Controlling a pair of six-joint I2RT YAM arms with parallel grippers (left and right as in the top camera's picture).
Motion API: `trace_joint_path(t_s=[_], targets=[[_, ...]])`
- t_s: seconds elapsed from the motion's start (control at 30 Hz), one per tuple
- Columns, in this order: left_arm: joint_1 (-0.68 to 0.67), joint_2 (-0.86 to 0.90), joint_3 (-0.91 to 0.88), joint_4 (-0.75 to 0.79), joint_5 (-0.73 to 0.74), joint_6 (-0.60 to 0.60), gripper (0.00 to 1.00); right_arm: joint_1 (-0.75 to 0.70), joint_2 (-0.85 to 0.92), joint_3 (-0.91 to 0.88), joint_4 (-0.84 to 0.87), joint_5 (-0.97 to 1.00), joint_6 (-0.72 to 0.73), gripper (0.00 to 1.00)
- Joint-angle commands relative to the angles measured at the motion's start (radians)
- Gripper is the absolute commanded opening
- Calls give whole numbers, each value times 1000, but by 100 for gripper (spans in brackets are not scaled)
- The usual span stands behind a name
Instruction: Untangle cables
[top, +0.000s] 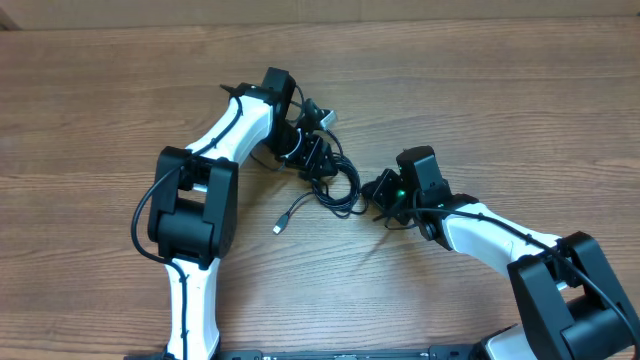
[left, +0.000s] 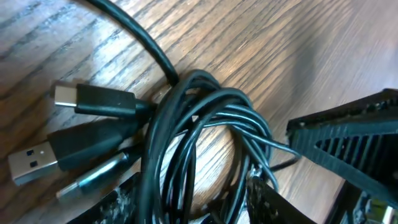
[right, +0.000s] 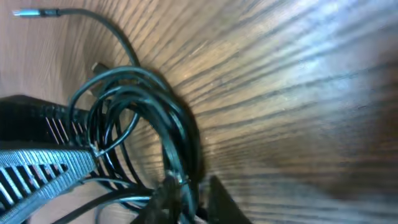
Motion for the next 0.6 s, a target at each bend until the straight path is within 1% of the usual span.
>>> trace_joint_path(t_s=[0.0,0.03,0.1,0.17,0.2,0.27,0.33,0.37,0.43,0.47,0.53,0.57], targets=[[-19,11,-2,4,-92,-22,53,2,7,6,2,9,-10,35],[-23,11,-2,4,-108,-23,53,2,7,6,2,9,-10,37],[-32,11,-2,4,-124,-23,52,2,7,6,2,8,-10,37],[-42,11,-2,3,-141,-23,47,2,7,6,2,3,-10,38],[-49,11,-2,4,-152,-23,47,3,7,6,2,-5,-10,40],[-64,11,-2,5,-182,-23,47,3,7,6,2,-36,-10,52],[-87,11,-2,9,-244,-24,46,6,7,6,2,-91,-22,56],[-92,11,-2,9,-257,-30,45,6,7,6,2,-98,-22,56],[-103,11,-2,16,-331,-79,42,6,7,6,1,-102,-22,46],[-105,11,-2,16,-356,-94,41,6,7,6,0,-112,-22,45],[-104,11,-2,19,-351,-100,39,6,7,6,-5,-125,-22,45],[-103,11,-2,21,-350,-107,36,6,7,6,-13,-127,-22,45]])
